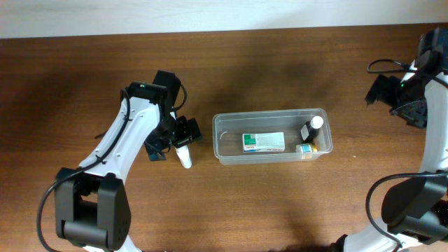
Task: Pack container
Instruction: 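Move the left gripper down onto the white bottle and grasp it, then lift the white bottle and swing it over the container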
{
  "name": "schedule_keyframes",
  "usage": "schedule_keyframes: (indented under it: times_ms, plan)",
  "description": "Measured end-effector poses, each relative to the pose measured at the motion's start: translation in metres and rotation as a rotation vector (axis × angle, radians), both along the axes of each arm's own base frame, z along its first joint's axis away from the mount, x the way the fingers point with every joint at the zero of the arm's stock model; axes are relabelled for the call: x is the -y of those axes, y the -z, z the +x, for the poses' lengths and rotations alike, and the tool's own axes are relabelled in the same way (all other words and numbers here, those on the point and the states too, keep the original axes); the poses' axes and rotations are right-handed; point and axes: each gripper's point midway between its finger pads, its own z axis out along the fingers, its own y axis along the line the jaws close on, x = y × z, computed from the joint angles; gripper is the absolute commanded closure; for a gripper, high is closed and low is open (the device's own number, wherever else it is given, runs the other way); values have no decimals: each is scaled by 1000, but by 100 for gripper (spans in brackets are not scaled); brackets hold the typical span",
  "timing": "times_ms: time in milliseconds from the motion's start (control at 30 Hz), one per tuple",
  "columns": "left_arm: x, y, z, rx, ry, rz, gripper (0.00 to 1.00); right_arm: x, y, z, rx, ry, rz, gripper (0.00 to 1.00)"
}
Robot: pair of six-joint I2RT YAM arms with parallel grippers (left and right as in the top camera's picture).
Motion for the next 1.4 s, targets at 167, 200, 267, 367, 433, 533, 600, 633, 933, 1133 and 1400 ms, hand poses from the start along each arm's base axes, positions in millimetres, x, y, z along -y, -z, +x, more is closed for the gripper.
schedule_keyframes:
  times_ms: [167, 200, 267, 367, 433, 533, 600, 633, 933, 1133, 1400]
  plan:
    - [-2, 0, 0, 3, 1, 11, 1, 0, 0, 0, 0, 0, 0, 2]
    - [-2, 0, 0, 2, 1, 12, 1, 0, 0, 0, 0, 0, 0, 2]
    - [-2, 0, 0, 2, 2, 12, 1, 0, 0, 0, 0, -1, 0, 2]
    - [-2, 0, -1, 0, 9, 13, 1, 0, 0, 0, 0, 0, 0, 2]
    - [-1, 1, -1, 1, 19, 16, 1, 0, 0, 0, 0, 0, 0, 2]
    - [5, 1, -3, 4, 43, 18, 1, 0, 0, 0, 0, 0, 0, 2]
    - [16, 1, -3, 22, 75, 13, 1, 0, 0, 0, 0, 0, 0, 2]
    - [20, 1, -3, 27, 87, 12, 1, 0, 0, 0, 0, 0, 0, 2]
    - [27, 2, -5, 47, 133, 43, 6, 0, 0, 0, 0, 0, 0, 2]
    - [24, 3, -5, 46, 141, 62, 32, 0, 0, 0, 0, 0, 0, 2]
    - [20, 3, -4, 52, 142, 82, 40, 0, 0, 0, 0, 0, 0, 2]
